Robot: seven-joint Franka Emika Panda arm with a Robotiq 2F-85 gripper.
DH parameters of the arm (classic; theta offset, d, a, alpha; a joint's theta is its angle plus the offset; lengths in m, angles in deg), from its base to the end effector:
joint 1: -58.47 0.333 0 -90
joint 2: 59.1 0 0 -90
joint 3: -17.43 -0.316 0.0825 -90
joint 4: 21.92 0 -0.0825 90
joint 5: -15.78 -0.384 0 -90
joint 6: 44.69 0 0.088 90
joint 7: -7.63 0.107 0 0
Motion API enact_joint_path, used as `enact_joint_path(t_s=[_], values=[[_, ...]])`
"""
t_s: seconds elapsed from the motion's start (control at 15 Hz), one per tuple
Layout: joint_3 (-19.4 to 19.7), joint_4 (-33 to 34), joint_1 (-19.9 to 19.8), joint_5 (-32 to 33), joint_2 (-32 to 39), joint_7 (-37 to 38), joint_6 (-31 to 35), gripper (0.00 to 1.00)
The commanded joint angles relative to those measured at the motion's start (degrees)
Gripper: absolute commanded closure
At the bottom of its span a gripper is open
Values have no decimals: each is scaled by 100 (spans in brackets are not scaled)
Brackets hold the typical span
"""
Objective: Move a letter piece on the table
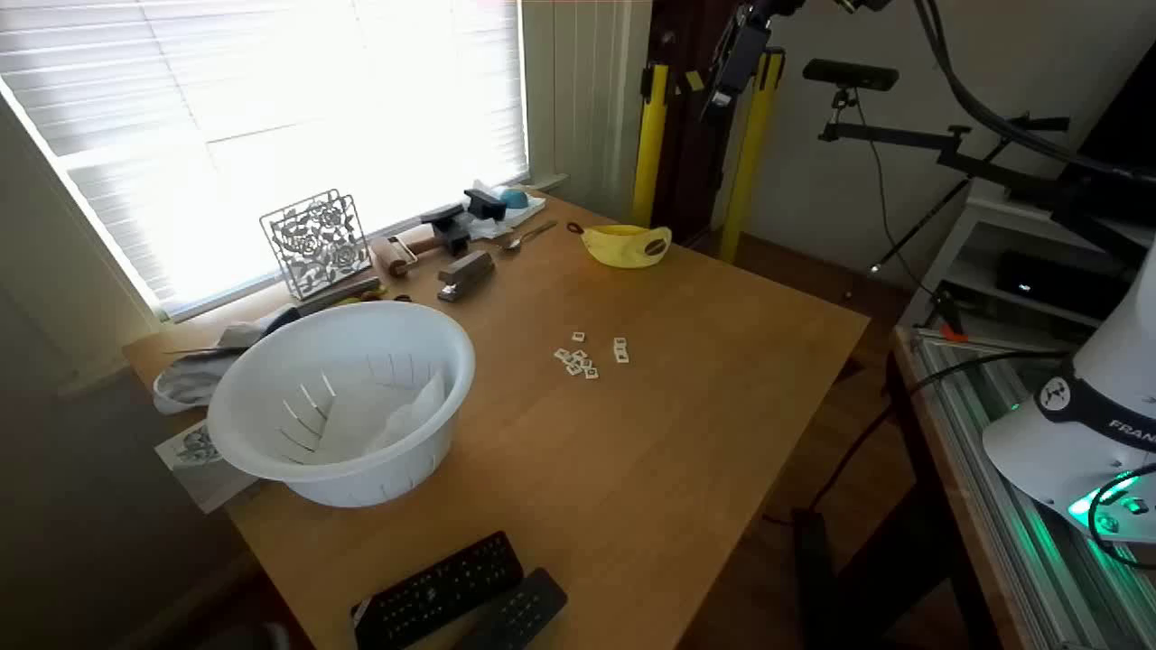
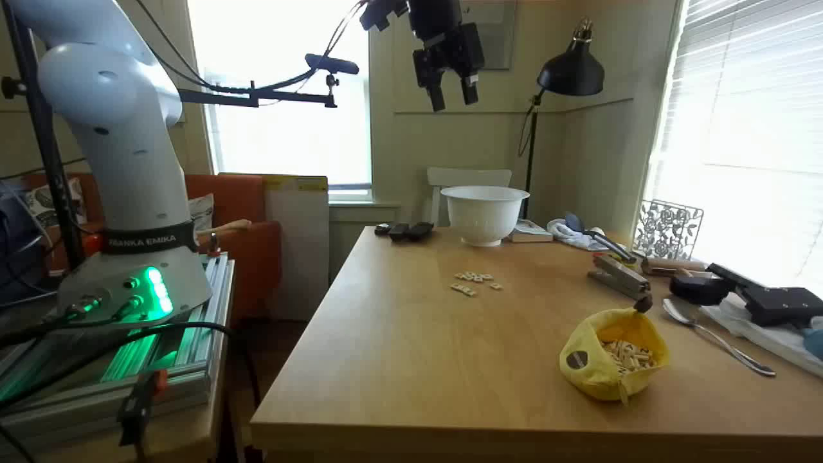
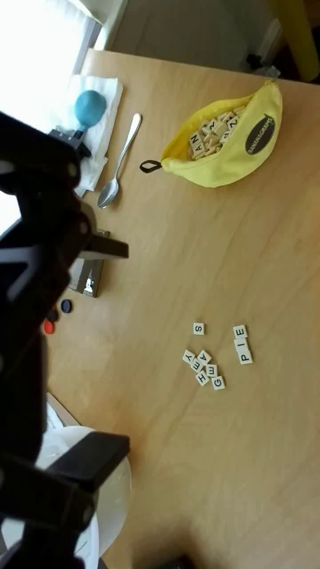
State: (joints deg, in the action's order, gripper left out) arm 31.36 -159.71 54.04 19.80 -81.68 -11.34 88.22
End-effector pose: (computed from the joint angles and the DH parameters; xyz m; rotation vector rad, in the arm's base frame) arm 0.4301 -0.1505 0.4869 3.0458 0.0834 0.4535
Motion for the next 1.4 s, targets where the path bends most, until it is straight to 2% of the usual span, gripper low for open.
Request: enact_joint_path(t_s=[0.0, 0.67, 0.8, 0.93, 1.13, 1.33], values=[[-65, 11, -67, -36, 6, -24, -16, 0], [-65, 11, -67, -36, 6, -24, -16, 0], [-65, 64, -131, -2, 272, 156, 174, 0], [15, 83, -100, -181, 529, 148, 414, 0], [185, 126, 59, -825, 1045, -180, 888, 0], [168, 176, 143, -1483, 1558, -522, 1212, 0]])
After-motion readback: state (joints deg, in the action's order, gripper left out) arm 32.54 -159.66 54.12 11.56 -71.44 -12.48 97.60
